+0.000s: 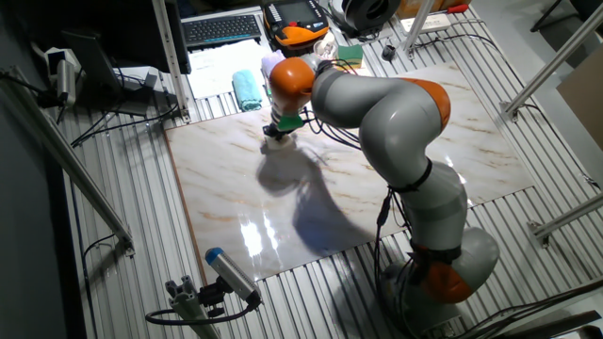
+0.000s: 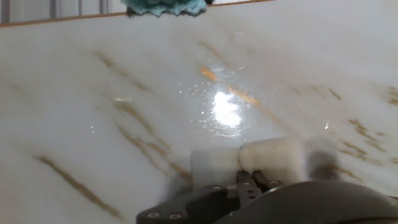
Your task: Clean the tabletop with a sponge
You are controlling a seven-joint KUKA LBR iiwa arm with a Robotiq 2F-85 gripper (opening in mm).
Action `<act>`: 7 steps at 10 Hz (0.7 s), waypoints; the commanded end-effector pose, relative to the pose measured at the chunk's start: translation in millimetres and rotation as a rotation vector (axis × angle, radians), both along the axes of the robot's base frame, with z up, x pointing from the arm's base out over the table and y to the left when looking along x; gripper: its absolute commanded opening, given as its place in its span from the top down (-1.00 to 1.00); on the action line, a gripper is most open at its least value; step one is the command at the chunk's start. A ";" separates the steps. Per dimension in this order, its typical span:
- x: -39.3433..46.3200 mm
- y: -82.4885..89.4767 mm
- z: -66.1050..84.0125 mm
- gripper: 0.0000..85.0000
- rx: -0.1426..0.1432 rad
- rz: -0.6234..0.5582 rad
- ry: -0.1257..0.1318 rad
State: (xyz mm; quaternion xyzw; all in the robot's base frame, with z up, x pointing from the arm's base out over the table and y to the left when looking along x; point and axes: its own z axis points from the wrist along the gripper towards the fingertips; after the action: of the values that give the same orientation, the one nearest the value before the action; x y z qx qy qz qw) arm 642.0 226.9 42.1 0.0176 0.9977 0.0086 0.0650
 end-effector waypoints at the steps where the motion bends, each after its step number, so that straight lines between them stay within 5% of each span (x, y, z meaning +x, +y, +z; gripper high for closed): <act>1: -0.1 -4.7 0.7 1.00 -0.006 0.009 -0.002; 4: -9.8 -25.2 -11.9 1.00 -0.008 0.050 -0.026; 7: -14.6 -33.4 -17.0 1.00 -0.004 0.069 -0.021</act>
State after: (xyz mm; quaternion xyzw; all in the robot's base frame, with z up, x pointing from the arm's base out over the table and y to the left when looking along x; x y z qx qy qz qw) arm 627.9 192.0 27.0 -0.0188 0.9969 0.0076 0.0760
